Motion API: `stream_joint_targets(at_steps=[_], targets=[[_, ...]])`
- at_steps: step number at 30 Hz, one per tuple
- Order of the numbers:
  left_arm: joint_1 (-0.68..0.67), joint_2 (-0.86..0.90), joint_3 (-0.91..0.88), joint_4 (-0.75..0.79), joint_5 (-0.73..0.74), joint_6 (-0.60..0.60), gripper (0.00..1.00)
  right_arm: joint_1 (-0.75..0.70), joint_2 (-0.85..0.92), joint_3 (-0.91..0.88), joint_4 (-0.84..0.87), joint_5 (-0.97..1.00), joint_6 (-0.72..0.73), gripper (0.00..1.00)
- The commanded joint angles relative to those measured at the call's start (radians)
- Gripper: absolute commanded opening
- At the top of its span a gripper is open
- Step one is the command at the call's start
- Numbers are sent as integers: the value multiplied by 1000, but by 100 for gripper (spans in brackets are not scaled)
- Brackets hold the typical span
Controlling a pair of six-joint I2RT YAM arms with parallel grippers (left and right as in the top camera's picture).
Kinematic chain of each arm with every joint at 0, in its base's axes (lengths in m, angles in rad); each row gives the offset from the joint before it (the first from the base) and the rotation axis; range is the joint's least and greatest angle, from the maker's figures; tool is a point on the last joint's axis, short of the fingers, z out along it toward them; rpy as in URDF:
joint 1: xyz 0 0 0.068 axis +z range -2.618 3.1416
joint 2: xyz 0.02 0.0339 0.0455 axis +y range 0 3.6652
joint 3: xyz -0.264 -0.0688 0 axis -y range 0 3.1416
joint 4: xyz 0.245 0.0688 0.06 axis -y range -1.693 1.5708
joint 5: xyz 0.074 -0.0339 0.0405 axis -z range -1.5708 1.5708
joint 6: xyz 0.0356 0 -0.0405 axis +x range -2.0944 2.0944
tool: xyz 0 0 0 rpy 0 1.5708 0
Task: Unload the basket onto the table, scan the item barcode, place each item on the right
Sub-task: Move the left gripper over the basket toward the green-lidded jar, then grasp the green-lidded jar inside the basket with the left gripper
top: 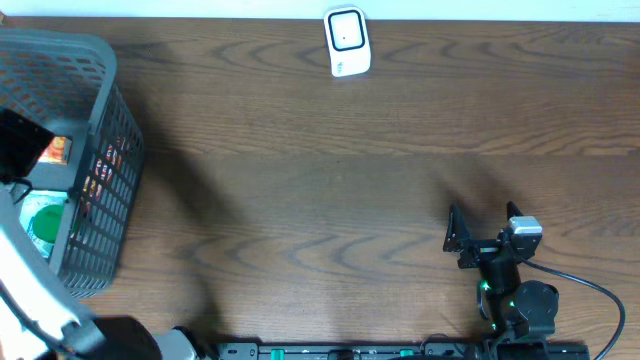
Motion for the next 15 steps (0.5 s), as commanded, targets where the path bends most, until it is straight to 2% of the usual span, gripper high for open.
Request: stream_joint_targets(at_steps=[1, 15], targets=[[27, 75, -10, -23, -27, -41, 98, 6, -1, -1, -4, -5, -15, 99], [118, 199, -18, -171, -47, -50, 98, 6, -1, -1, -4, -5, -15, 99]])
